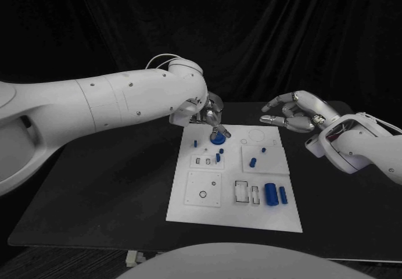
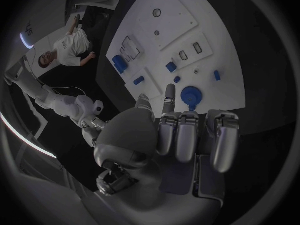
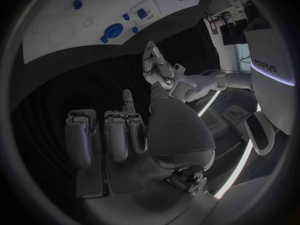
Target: Assemble the parts on the task board
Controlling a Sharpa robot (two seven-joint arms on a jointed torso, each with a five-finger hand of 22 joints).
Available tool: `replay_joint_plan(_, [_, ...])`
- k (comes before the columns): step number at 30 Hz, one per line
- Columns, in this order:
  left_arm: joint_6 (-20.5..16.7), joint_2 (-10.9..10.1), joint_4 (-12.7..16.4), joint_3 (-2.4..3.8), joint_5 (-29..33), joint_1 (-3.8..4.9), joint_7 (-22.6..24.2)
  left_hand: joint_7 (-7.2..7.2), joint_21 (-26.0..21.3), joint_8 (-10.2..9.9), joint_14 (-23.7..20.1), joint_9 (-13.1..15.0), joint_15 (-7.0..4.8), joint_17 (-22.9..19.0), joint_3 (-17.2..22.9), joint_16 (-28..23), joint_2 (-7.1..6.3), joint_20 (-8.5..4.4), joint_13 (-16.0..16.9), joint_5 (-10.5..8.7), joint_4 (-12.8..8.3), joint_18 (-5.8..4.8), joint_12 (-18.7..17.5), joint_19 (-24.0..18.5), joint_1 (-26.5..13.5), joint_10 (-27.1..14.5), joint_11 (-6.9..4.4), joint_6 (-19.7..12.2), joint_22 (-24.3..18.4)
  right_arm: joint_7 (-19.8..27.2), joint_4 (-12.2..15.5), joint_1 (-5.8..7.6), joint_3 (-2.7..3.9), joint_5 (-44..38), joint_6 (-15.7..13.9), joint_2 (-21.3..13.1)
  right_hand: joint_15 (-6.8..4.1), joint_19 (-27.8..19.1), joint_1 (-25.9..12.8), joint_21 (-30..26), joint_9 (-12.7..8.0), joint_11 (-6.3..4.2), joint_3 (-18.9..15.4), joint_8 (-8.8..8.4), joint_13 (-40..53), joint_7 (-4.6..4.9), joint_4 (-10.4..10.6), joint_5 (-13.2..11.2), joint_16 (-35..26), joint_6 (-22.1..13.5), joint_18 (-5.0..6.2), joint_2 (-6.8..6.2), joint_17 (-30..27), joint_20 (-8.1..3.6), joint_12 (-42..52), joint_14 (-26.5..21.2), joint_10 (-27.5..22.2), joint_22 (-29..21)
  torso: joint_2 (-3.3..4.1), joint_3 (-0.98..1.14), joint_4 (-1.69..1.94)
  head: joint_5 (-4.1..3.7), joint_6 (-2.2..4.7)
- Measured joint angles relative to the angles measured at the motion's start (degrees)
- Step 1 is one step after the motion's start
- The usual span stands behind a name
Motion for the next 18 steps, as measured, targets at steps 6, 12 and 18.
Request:
replay_joint_plan(6, [2.92,2.90,-3.43,0.00,1.03,-0.18,-4.84,0.33,0.00,-1.88,-0.09,0.22,-0.09,0.00,0.84,0.00,-0.08,-0.11,-0.01,-0.44,0.14,0.01,0.03,-0.10,0.28,-0.08,-0.09,-0.34,0.00,-1.18,-0.26,-0.15,0.01,0.03,1.14,0.35,0.03,0.00,0.00,0.00,0.04,0.02,-0.14,0.00,0.00,0.04,0.14,0.00,0.00,0.04,0.00,0.00,0.00,0.00,0.00,-0.04,0.02,0.00,0.11,-0.04,0.02,0.21,-0.06])
replay_joint_plan(12, [4.58,5.17,-6.29,0.00,4.46,-0.80,-9.70,0.33,0.00,-2.51,-0.09,0.38,-0.09,-0.01,1.03,0.00,-0.08,-0.10,-0.02,-0.82,0.02,0.01,-0.07,-0.10,0.28,-0.09,-0.09,-0.33,-0.01,-2.27,-0.36,-0.29,0.01,0.05,2.16,0.55,0.21,0.00,0.00,0.00,0.10,0.21,-0.14,0.00,0.00,0.00,0.14,0.00,0.00,0.41,0.00,0.00,0.00,0.00,0.00,-0.21,0.21,-0.01,0.09,0.04,-0.15,0.43,-0.07])
replay_joint_plan(18, [5.77,6.06,-7.15,0.00,8.45,-1.63,-13.80,0.33,0.00,-3.30,-0.09,0.74,-0.08,-0.01,2.19,0.00,-0.09,-0.10,-0.02,-1.25,-0.89,0.01,-0.10,-0.10,0.28,-0.09,-0.08,-0.33,-0.01,-3.10,-0.35,-0.34,0.00,0.07,2.77,0.53,0.21,0.00,0.00,0.00,0.09,0.21,-0.14,0.00,-0.01,0.00,0.14,0.00,0.00,0.41,0.00,0.00,0.00,0.00,0.00,-0.21,0.20,-0.01,0.10,0.14,-0.19,0.37,-0.07])
